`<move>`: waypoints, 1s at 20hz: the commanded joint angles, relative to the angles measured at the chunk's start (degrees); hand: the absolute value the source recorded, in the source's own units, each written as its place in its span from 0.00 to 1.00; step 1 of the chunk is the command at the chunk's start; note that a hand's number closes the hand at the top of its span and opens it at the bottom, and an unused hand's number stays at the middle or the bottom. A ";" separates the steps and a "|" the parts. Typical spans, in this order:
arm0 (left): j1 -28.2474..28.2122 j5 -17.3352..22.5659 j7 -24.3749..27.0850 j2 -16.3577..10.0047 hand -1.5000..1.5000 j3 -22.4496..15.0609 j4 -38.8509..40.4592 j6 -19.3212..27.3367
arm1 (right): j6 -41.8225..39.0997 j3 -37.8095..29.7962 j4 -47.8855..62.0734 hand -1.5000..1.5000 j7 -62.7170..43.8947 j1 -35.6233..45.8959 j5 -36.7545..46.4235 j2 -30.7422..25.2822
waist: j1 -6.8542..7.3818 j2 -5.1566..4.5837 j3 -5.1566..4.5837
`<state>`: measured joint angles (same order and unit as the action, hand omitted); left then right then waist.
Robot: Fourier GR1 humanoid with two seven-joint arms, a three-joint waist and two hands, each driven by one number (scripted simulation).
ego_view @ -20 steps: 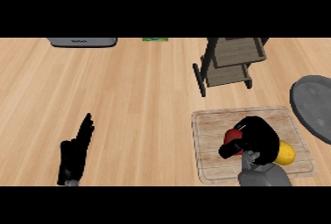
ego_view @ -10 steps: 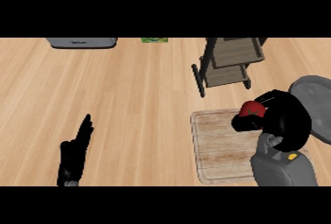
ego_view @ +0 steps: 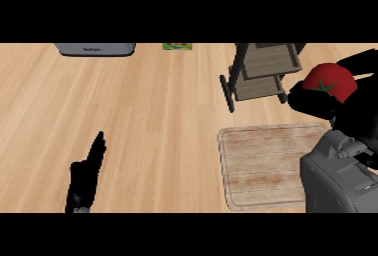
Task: Pick the tomato from the cutting board and place it in the tiered basket
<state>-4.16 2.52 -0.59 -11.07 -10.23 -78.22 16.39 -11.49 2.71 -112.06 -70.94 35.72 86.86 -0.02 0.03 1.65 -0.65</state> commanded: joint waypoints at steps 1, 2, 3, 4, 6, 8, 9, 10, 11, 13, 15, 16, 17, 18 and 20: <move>0.41 -0.31 0.29 0.49 0.50 -0.33 0.49 0.12 | -13.04 1.53 1.64 1.00 -13.65 10.92 7.16 0.02 | 0.54 -0.08 -0.14; -0.31 0.22 -0.75 0.18 0.50 -0.66 -0.53 -0.73 | -14.77 1.60 1.47 1.00 -13.67 12.17 8.22 0.02 | 0.62 0.13 0.00; 0.80 0.40 -1.08 -0.73 0.50 0.56 0.31 -0.76 | -15.56 0.06 2.77 1.00 -13.06 15.55 7.99 0.02 | 0.84 -0.13 -0.01; 0.91 0.20 -0.56 0.04 0.50 -0.16 0.25 -0.74 | -15.81 0.05 3.47 1.00 -13.36 17.32 9.09 0.02 | 1.03 -0.03 -0.06; 2.16 -0.03 -2.19 0.30 0.50 -0.22 -0.40 -0.14 | -18.10 -3.60 5.83 1.00 -11.58 21.95 10.72 0.02 | 0.64 -0.17 0.10; 1.66 -0.87 -1.22 1.43 0.50 -1.63 0.31 0.05 | -19.17 -4.55 9.31 1.00 -12.03 26.25 11.80 0.02 | 1.69 -0.59 0.12; 1.90 -1.09 -2.01 1.38 0.50 -1.25 0.03 0.87 | -20.90 -6.44 9.70 1.00 -10.79 28.74 12.87 0.02 | 1.24 -0.38 0.18; 1.26 -0.27 -1.02 0.52 0.50 -0.80 1.45 -0.85 | -20.68 -8.12 12.06 1.00 -10.62 30.85 13.37 0.02 | 1.92 -0.78 0.08; 1.64 -0.82 -0.73 1.07 0.50 -1.21 0.34 -0.10 | -21.90 -9.00 13.08 1.00 -10.46 32.63 14.34 0.02 | 1.80 -0.75 0.23; 2.87 -0.01 -2.39 -0.14 0.50 0.41 0.41 -0.44 | -24.13 -12.94 14.75 1.00 -7.95 37.63 16.17 0.02 | 1.00 -0.71 0.32; 1.68 0.27 -2.21 0.04 0.50 -0.39 -1.09 -1.16 | -23.03 -16.48 19.53 1.00 -7.99 41.21 17.28 0.02 | 2.35 -1.12 0.38; 1.52 -0.56 -1.14 0.22 0.50 -0.91 -0.95 -0.80 | -22.61 -18.97 21.81 1.00 -6.97 44.27 18.44 0.02 | 2.38 -1.26 0.36; 3.04 -0.16 -2.32 0.09 0.50 0.05 -0.60 -0.52 | -22.72 -21.40 22.41 1.00 -6.18 45.36 18.43 -0.09 | 1.61 -1.38 0.45; 2.33 -0.03 -1.00 0.83 0.50 -0.52 -0.31 -0.87 | -23.58 -21.25 24.55 1.00 -7.24 47.73 19.99 0.02 | 2.07 -1.41 0.37; 1.31 -1.01 -0.49 2.13 0.50 -1.97 -0.61 -0.05 | -20.08 -26.70 29.10 1.00 -4.08 49.20 19.59 -1.96 | 2.10 -1.87 0.49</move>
<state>-2.28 1.93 -1.80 -10.01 -11.26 -78.62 16.08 -28.01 -17.79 -90.38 -65.34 78.28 105.45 -0.59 1.96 0.30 -0.28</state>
